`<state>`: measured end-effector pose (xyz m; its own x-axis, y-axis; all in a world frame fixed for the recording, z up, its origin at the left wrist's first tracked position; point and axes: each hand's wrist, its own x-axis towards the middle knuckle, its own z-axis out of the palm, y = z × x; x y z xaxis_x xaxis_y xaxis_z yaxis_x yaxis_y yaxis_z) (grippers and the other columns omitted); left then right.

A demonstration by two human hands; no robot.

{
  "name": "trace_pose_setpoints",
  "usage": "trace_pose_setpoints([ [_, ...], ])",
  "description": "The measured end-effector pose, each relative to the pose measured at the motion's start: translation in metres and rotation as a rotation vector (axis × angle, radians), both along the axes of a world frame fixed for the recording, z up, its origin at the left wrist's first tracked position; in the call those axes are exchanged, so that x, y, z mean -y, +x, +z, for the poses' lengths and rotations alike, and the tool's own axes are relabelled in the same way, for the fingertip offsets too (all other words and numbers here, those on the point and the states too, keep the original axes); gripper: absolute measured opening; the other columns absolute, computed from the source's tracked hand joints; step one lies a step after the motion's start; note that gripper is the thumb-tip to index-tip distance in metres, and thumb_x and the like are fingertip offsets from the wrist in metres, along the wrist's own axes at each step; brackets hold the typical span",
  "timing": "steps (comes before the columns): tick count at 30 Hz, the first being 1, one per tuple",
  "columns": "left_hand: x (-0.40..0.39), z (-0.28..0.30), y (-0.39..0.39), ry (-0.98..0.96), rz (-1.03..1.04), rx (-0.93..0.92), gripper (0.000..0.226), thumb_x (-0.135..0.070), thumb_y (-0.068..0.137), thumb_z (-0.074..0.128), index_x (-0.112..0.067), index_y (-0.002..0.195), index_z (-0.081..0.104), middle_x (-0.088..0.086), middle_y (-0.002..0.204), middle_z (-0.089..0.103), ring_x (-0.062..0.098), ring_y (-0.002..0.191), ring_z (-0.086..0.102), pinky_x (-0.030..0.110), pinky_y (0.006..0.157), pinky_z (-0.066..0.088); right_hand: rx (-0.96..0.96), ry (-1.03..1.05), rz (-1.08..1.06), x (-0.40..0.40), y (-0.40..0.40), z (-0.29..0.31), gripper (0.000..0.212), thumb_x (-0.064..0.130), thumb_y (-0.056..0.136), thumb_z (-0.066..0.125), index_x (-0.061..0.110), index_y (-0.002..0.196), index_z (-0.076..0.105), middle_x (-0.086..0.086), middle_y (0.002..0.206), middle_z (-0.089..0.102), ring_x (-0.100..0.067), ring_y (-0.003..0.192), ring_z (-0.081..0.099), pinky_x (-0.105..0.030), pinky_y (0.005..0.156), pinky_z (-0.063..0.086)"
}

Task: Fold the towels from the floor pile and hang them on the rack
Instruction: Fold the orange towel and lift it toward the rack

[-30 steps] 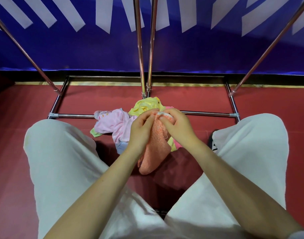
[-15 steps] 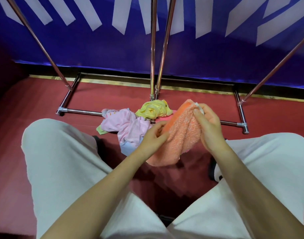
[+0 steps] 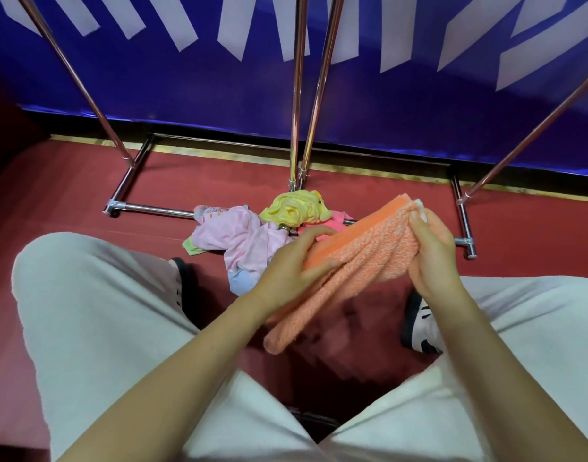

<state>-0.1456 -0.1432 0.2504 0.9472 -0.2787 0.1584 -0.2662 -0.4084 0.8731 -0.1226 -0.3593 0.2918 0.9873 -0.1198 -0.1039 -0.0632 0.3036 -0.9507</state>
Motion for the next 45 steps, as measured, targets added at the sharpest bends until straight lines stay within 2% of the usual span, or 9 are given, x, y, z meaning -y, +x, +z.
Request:
trace_pose_setpoints([
  [5, -0.012, -0.013, -0.002, 0.079, -0.081, 0.057, 0.051, -0.041, 0.089, 0.058, -0.041, 0.137, 0.04, -0.011, 0.127, 0.06, 0.01, 0.113, 0.056, 0.025, 0.1, 0.041, -0.061, 0.004, 0.027, -0.004, -0.005, -0.005, 0.045, 0.042, 0.068, 0.068, 0.01, 0.1, 0.062, -0.001, 0.086, 0.065, -0.011, 0.083, 0.061, -0.024, 0.076, 0.051],
  [8, -0.012, -0.017, -0.002, 0.059, -0.039, 0.055, 0.043, -0.036, 0.09, 0.058, -0.036, 0.133, 0.054, 0.004, 0.113, 0.067, 0.014, 0.103, 0.059, 0.024, 0.096, 0.043, -0.072, 0.039, 0.011, -0.001, -0.005, -0.008, 0.028, 0.031, 0.083, 0.062, 0.009, 0.101, 0.062, -0.002, 0.087, 0.065, -0.011, 0.083, 0.062, -0.025, 0.078, 0.05],
  [12, -0.008, -0.015, -0.006, -0.034, 0.068, -0.008, 0.018, -0.016, 0.087, 0.069, -0.016, 0.105, 0.071, -0.022, 0.094, 0.065, -0.009, 0.092, 0.058, 0.008, 0.086, 0.039, -0.108, 0.041, -0.008, 0.002, -0.005, -0.011, 0.016, 0.013, 0.098, 0.046, 0.006, 0.104, 0.059, -0.006, 0.09, 0.062, -0.014, 0.084, 0.062, -0.027, 0.078, 0.05],
  [17, 0.002, -0.005, -0.011, -0.258, 0.242, -0.104, 0.025, -0.001, 0.089, 0.064, -0.026, 0.09, 0.069, -0.018, 0.09, 0.068, -0.013, 0.086, 0.059, 0.006, 0.082, 0.04, -0.157, 0.119, -0.079, 0.002, 0.001, -0.01, 0.026, 0.013, 0.099, 0.045, -0.001, 0.118, 0.055, -0.009, 0.097, 0.062, -0.017, 0.092, 0.062, -0.031, 0.085, 0.049],
  [22, 0.005, 0.01, -0.01, -0.305, 0.268, -0.059, 0.022, 0.0, 0.093, 0.056, -0.02, 0.092, 0.064, -0.016, 0.094, 0.064, -0.014, 0.089, 0.057, 0.005, 0.084, 0.038, -0.182, 0.093, -0.097, -0.008, -0.001, -0.008, 0.017, 0.013, 0.099, 0.045, 0.006, 0.105, 0.059, -0.008, 0.091, 0.064, -0.016, 0.084, 0.063, -0.03, 0.08, 0.049],
  [25, -0.003, 0.01, -0.005, -0.114, 0.182, 0.075, 0.012, -0.016, 0.096, 0.045, -0.021, 0.098, 0.056, -0.017, 0.093, 0.058, -0.006, 0.088, 0.053, 0.011, 0.083, 0.038, -0.144, -0.033, -0.101, -0.011, -0.002, -0.007, 0.015, 0.016, 0.098, 0.049, 0.011, 0.09, 0.061, -0.003, 0.081, 0.06, -0.016, 0.079, 0.058, -0.031, 0.076, 0.045],
  [30, -0.015, -0.003, 0.0, 0.238, 0.068, 0.234, 0.036, -0.03, 0.098, 0.028, -0.004, 0.09, 0.053, -0.003, 0.075, 0.049, 0.009, 0.068, 0.037, 0.025, 0.063, 0.025, -0.068, -0.303, -0.13, -0.009, 0.004, -0.006, 0.017, 0.017, 0.096, 0.052, 0.018, 0.081, 0.059, 0.003, 0.075, 0.056, -0.014, 0.074, 0.052, -0.032, 0.071, 0.041],
  [37, 0.005, -0.013, -0.009, 0.014, -0.039, -0.006, 0.021, -0.041, 0.089, 0.05, -0.024, 0.077, 0.05, -0.013, 0.069, 0.045, -0.007, 0.068, 0.043, 0.01, 0.066, 0.034, -0.068, -0.3, -0.182, -0.009, 0.01, -0.004, 0.017, 0.021, 0.095, 0.052, 0.018, 0.079, 0.057, 0.001, 0.073, 0.053, -0.016, 0.073, 0.049, -0.032, 0.07, 0.039],
  [45, 0.004, -0.048, -0.015, 0.02, -0.07, -0.084, 0.016, -0.041, 0.083, 0.059, -0.026, 0.088, 0.059, -0.013, 0.078, 0.058, 0.002, 0.069, 0.051, 0.034, 0.07, 0.046, -0.078, -0.163, -0.253, -0.001, 0.018, -0.001, 0.016, 0.024, 0.093, 0.052, 0.009, 0.087, 0.054, -0.009, 0.077, 0.047, -0.023, 0.077, 0.045, -0.032, 0.068, 0.038],
])
